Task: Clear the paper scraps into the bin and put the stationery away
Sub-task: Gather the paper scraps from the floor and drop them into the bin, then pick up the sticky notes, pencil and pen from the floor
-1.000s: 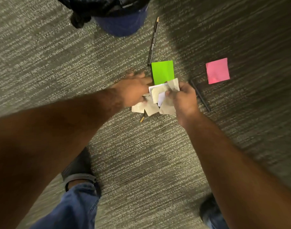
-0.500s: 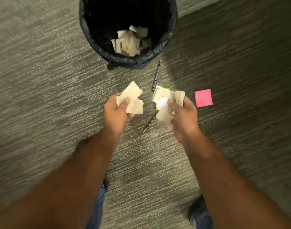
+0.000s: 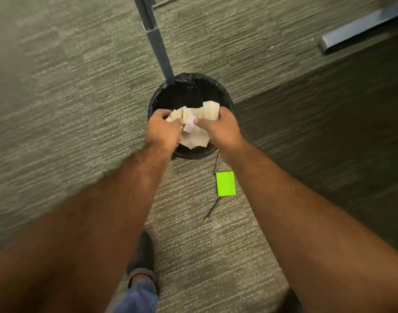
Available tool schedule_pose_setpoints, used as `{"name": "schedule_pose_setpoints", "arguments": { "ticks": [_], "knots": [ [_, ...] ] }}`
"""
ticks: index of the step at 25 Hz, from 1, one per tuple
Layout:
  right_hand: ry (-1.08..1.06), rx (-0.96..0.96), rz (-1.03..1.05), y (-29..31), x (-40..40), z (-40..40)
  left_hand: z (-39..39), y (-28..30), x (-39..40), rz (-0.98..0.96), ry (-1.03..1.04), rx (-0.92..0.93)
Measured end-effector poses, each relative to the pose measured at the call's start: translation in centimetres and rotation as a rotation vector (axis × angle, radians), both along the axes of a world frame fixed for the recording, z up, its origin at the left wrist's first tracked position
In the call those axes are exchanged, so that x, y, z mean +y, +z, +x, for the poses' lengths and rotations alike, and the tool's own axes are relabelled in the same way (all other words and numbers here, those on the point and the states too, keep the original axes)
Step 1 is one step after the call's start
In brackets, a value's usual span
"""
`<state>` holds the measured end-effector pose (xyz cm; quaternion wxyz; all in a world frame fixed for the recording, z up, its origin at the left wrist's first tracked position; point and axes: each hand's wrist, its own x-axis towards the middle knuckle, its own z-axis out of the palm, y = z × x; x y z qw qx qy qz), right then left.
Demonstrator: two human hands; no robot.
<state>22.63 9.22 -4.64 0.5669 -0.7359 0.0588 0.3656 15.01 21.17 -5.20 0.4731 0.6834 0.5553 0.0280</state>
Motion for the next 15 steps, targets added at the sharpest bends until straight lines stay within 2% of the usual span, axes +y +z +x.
{"name": "schedule_pose_setpoints", "arguments": {
  "ticks": [3, 7, 10, 13, 15],
  "knots": [
    [0.145, 0.098, -0.062, -0.4, -0.8, 1.3, 0.6, -0.4, 0.7, 0.034, -0.145, 0.042],
    [0.038, 0.066, 0.010, -1.9, -5.8, 0.6, -2.4, -0.7, -1.2, 0.166, -0.197, -0.183],
    [-0.049, 0.081, 0.019, -4.2, -11.3, -1.7, -6.1, -2.3, -6.0, 0.123, -0.294, -0.297],
    [-0.141, 0.111, -0.032, -8.1, -15.7, -4.2, -9.0, -7.0, -10.5, 0.057, -0.449, -0.208],
    [-0.163, 0.141, -0.062, -11.4, -17.2, -5.7, -10.1, -10.8, -11.9, -0.018, -0.454, -0.113]
  ]
}}
